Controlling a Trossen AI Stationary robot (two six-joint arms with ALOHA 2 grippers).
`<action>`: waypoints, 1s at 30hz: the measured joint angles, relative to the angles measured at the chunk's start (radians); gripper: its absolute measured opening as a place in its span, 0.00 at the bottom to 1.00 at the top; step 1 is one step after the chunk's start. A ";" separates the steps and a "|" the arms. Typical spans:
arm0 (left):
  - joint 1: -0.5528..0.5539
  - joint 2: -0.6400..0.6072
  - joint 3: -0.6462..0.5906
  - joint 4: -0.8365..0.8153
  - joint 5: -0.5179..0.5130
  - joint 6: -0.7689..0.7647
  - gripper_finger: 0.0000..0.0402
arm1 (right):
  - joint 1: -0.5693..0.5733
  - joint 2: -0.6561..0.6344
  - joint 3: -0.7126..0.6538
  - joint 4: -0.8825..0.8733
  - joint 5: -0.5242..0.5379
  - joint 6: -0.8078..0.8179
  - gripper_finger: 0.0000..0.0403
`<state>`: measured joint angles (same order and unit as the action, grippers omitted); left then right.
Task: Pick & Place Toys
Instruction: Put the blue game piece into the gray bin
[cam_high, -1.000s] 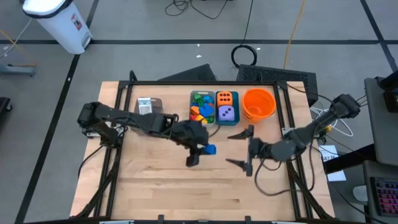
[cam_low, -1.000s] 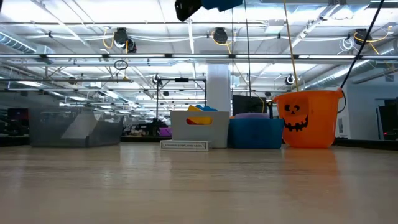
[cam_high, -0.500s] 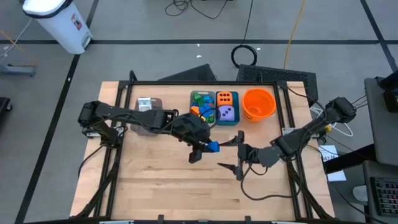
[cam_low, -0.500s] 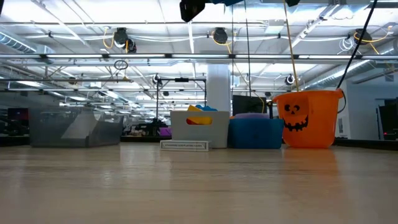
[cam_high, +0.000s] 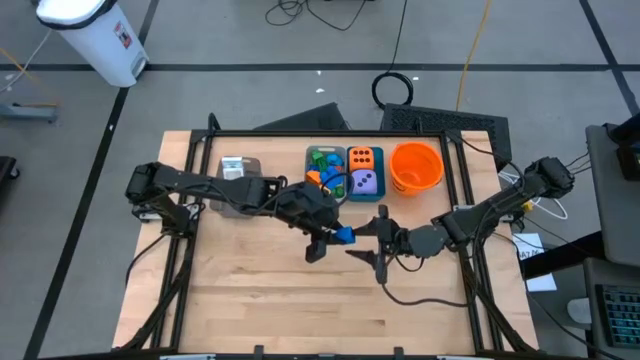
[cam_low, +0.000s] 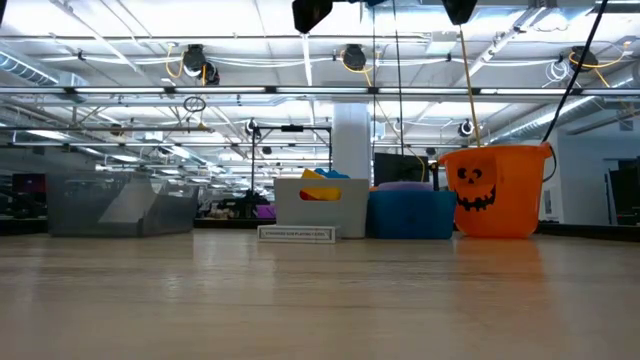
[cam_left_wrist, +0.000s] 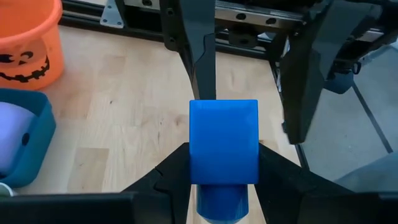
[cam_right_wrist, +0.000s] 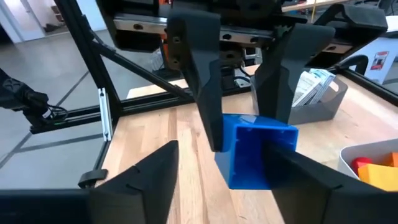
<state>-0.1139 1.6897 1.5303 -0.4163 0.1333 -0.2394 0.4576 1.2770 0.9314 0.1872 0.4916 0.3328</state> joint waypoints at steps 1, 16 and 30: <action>-0.001 0.000 0.000 0.001 0.000 0.000 0.36 | 0.000 0.000 0.000 0.002 0.000 0.000 0.53; -0.012 -0.001 0.000 0.006 -0.003 0.000 0.42 | 0.000 0.001 0.000 0.002 -0.003 0.015 0.02; -0.013 -0.001 0.000 -0.077 0.091 0.010 0.26 | 0.000 -0.010 0.000 0.010 -0.056 0.019 0.05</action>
<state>-0.1265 1.6890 1.5307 -0.4934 0.2246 -0.2295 0.4576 1.2671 0.9314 0.1974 0.4356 0.3521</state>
